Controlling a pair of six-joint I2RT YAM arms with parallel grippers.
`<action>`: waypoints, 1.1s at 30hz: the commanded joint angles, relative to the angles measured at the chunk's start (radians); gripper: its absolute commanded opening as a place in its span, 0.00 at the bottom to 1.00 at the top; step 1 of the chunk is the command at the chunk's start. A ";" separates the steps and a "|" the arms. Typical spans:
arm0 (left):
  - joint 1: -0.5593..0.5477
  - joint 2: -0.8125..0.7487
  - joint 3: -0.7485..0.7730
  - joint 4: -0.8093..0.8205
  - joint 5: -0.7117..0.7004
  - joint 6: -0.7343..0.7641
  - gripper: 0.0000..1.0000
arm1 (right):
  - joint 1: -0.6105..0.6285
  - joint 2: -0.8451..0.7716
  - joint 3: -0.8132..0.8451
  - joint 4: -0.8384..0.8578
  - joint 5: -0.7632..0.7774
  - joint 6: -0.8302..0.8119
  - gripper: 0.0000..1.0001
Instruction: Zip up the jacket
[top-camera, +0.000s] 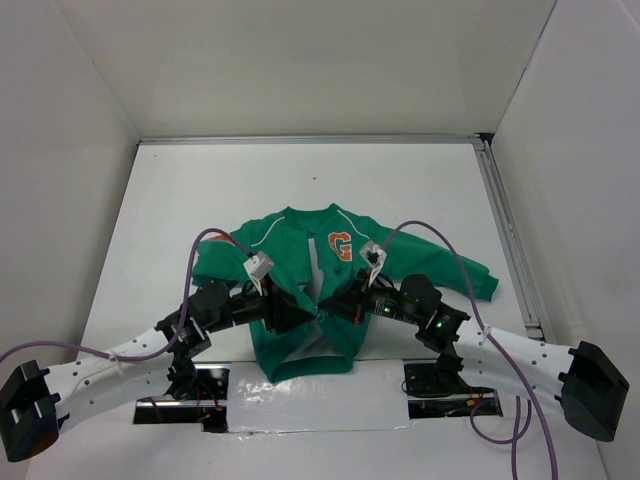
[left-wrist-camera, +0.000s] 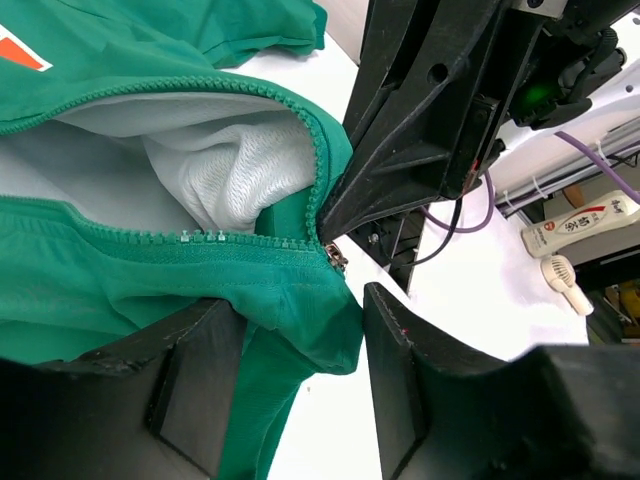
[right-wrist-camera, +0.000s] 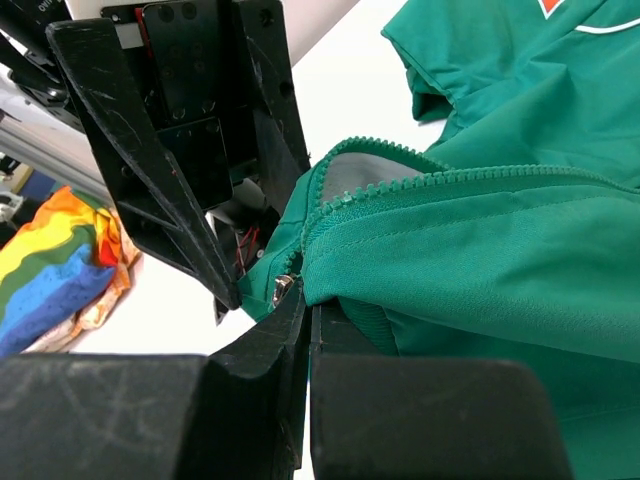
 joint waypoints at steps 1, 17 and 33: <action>-0.004 0.004 0.030 0.059 0.037 -0.014 0.60 | 0.010 0.005 0.004 0.095 0.025 0.006 0.00; -0.004 0.092 0.087 0.015 0.026 -0.014 0.03 | 0.056 0.040 0.019 0.098 0.110 0.034 0.00; -0.004 0.178 0.055 -0.076 0.075 -0.062 0.00 | 0.052 0.016 0.099 0.023 0.311 0.087 0.00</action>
